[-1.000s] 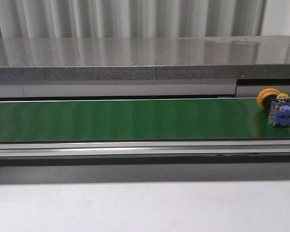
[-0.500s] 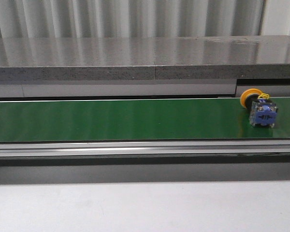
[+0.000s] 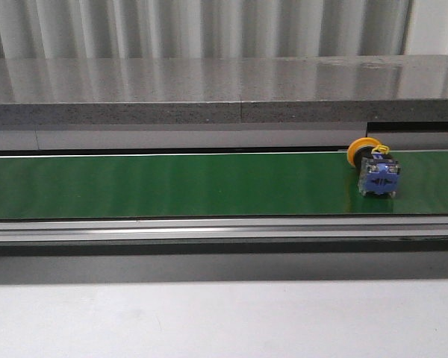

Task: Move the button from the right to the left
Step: 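Lower the left gripper over the button riding along the belt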

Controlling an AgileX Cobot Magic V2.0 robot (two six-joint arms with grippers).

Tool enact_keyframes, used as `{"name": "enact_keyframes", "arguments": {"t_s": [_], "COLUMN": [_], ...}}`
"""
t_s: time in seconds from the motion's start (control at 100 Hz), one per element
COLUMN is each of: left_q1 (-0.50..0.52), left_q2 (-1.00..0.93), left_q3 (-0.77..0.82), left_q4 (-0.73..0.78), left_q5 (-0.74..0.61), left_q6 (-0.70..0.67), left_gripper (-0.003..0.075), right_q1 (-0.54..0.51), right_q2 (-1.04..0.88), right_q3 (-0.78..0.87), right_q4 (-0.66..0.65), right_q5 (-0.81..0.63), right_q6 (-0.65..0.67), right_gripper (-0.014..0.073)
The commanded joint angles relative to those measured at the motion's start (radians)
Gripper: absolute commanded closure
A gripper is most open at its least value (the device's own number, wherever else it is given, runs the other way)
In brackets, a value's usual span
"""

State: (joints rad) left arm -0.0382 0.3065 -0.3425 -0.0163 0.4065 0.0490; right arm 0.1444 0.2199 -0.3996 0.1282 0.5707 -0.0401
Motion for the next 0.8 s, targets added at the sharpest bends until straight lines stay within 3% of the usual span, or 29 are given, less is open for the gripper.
{"name": "enact_keyframes", "arguments": {"t_s": [0.0, 0.11, 0.23, 0.3, 0.44, 0.61, 0.79], "left_q1": [0.001, 0.001, 0.001, 0.001, 0.001, -0.013, -0.089], "left_q2": [0.061, 0.112, 0.155, 0.165, 0.19, 0.287, 0.427], "left_q3": [-0.04, -0.04, -0.04, -0.04, -0.044, -0.151, -0.271], "left_q4": [-0.044, -0.09, -0.092, -0.092, -0.119, -0.108, -0.119], "left_q5": [-0.08, -0.086, -0.103, -0.133, -0.215, -0.021, 0.068], "left_q6": [-0.003, -0.003, -0.003, -0.003, -0.003, 0.06, 0.079], "left_gripper": [0.0694, 0.0534, 0.0209, 0.0085, 0.0065, 0.0103, 0.0103], "right_q1": [0.002, 0.002, 0.002, 0.002, 0.002, 0.002, 0.002], "right_q2": [0.009, 0.009, 0.009, 0.009, 0.009, 0.009, 0.009], "right_q3": [-0.027, -0.027, -0.027, -0.027, -0.027, -0.027, -0.027], "right_q4": [0.008, 0.008, 0.008, 0.008, 0.008, 0.008, 0.008], "right_q5": [-0.081, -0.081, -0.08, -0.08, -0.079, -0.078, -0.078], "right_q6": [-0.011, -0.011, -0.011, -0.011, -0.011, -0.011, -0.011], "right_gripper": [0.0659, 0.0659, 0.0659, 0.0659, 0.0659, 0.0659, 0.0659]}}
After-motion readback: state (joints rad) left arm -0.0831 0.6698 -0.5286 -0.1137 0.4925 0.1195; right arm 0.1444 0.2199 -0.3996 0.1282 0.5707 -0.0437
